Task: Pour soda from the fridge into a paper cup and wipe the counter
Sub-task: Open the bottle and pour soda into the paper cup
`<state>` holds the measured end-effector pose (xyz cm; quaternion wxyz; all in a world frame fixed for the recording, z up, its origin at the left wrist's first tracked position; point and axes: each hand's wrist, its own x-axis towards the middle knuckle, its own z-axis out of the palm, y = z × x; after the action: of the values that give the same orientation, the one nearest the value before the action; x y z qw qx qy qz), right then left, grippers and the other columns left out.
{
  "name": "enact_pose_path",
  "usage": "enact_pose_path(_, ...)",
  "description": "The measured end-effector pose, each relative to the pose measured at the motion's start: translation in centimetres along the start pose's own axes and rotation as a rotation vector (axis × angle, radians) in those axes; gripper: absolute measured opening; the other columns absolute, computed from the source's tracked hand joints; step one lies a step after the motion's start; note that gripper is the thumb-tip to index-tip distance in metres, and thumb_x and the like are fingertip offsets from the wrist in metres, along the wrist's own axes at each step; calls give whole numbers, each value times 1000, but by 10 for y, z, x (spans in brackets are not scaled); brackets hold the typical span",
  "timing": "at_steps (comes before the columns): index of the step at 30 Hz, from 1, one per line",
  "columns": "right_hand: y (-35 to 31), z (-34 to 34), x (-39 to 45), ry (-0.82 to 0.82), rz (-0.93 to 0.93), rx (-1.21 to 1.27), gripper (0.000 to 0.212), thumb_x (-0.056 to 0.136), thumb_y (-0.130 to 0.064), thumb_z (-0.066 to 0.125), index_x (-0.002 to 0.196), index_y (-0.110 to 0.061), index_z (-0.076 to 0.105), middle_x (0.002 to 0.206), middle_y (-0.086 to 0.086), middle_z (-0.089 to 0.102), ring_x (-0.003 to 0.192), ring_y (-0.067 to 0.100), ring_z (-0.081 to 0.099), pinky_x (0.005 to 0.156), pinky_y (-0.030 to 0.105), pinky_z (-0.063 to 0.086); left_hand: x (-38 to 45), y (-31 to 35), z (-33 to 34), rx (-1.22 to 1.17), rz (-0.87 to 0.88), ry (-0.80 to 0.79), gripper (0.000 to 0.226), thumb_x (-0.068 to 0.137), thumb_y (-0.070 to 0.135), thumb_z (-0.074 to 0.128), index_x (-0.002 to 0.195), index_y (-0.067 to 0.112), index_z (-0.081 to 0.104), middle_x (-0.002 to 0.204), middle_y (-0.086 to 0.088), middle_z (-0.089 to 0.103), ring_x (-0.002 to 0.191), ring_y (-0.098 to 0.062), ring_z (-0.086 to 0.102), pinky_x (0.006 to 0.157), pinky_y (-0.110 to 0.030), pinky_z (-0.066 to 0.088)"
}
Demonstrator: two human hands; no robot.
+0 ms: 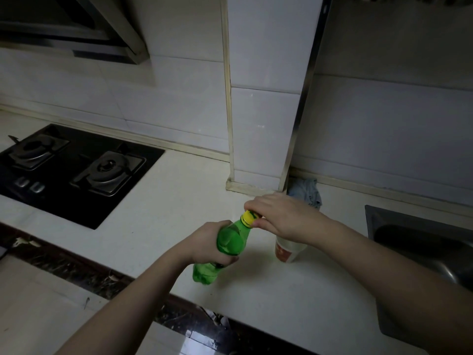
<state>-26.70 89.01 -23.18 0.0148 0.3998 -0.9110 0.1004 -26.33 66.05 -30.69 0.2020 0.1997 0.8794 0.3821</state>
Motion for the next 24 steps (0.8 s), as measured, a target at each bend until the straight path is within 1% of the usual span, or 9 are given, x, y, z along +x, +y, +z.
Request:
enact_pose_path(4,5,5,5,56,-141,-98,34,94,-46,38,100,-16,55,86,-1,56,78,19,51,73,32,40,-2,-1,1,-2,19,-2,47,56,36,84,94,21,61,82,4,68,76,-14,64,70,-41,54)
enact_pose_path(7,9,9,10,128,-150,-98,36,93,-46,40,86,-14,55,77,1,54,71,19,49,69,31,36,-2,-1,5,-3,17,51,44,56,35,85,91,24,60,80,6,67,75,-12,64,68,-38,54)
enact_pose_path(11,0,26,14,185,126,24,46,86,-60,27,72,-19,44,66,-1,51,66,23,52,56,29,29,-1,-4,11,54,-23,186,53,56,38,83,102,27,59,85,11,67,77,-4,63,69,-31,53)
enact_pose_path(13,-5,34,14,200,244,5,52,83,-63,21,66,-19,43,59,-3,47,59,24,53,49,28,22,0,-5,9,88,-20,162,55,58,38,84,105,28,58,85,13,65,77,-2,61,67,-27,52)
enact_pose_path(16,-2,33,11,346,34,-108,49,88,-55,35,59,-16,45,52,0,47,49,23,50,48,24,24,0,-5,1,97,35,29,50,60,35,86,99,33,55,80,17,61,71,2,58,63,-20,47)
enact_pose_path(18,5,32,12,387,-198,-191,49,93,-53,37,65,-14,49,58,2,48,53,20,45,52,27,28,0,-2,-4,135,70,-45,49,61,34,86,99,34,54,80,17,61,72,2,58,64,-19,47)
enact_pose_path(20,8,34,16,436,-293,-216,48,94,-48,38,65,-13,50,60,3,46,55,20,43,54,28,29,2,0,-6,167,85,-58,50,61,34,85,101,32,55,83,15,62,74,-1,58,66,-21,48)
enact_pose_path(22,9,38,21,464,-211,-177,46,93,-41,43,58,-12,50,54,4,45,50,22,44,51,27,33,5,-1,-6,162,65,-11,52,60,34,86,103,28,57,85,12,63,76,-4,60,67,-23,49)
enact_pose_path(24,6,38,25,405,-8,-141,47,88,-43,42,53,-13,51,49,4,47,47,26,49,47,28,35,7,-3,-3,139,10,72,53,59,35,85,104,25,58,86,9,65,78,-11,62,67,-27,51)
